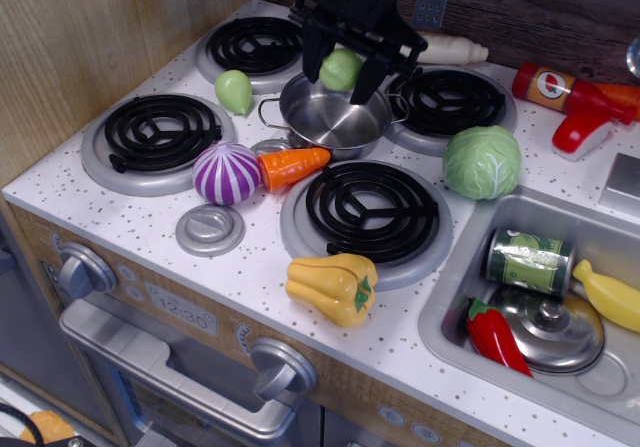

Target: Take broccoli out of pan

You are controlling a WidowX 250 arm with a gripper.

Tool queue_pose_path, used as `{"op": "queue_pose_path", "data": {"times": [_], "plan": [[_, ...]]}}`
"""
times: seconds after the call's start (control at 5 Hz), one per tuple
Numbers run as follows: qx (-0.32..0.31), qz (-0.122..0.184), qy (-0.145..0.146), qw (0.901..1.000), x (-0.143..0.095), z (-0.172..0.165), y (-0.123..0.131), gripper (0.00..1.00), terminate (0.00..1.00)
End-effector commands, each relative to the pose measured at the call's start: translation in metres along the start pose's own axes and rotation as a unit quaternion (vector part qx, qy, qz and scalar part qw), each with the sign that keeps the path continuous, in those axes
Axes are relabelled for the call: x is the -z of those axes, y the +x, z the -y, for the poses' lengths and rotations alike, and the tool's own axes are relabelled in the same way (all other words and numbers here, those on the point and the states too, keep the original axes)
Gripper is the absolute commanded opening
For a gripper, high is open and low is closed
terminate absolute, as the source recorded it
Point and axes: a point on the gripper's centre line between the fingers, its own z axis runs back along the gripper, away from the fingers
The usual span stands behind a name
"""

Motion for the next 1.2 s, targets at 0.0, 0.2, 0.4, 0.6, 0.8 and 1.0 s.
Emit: {"op": "queue_pose_path", "data": {"times": [0.0, 0.2, 0.4, 0.6, 0.8, 1.0], "plan": [[-0.042, 0.025, -0.053, 0.9974, -0.012, 0.027, -0.014, 0.0, 0.0], [-0.054, 0.031, -0.07, 0.9956, 0.008, 0.044, -0.03, 0.0, 0.0], [-0.054, 0.037, -0.085, 0.9942, 0.023, 0.045, -0.036, 1.0, 0.0], [-0.054, 0.037, -0.085, 0.9942, 0.023, 0.045, -0.036, 1.0, 0.0], [-0.054, 0.037, -0.085, 0.9942, 0.023, 0.045, -0.036, 1.0, 0.0], [-0.054, 0.037, -0.085, 0.9942, 0.023, 0.045, -0.036, 1.0, 1.0]]}}
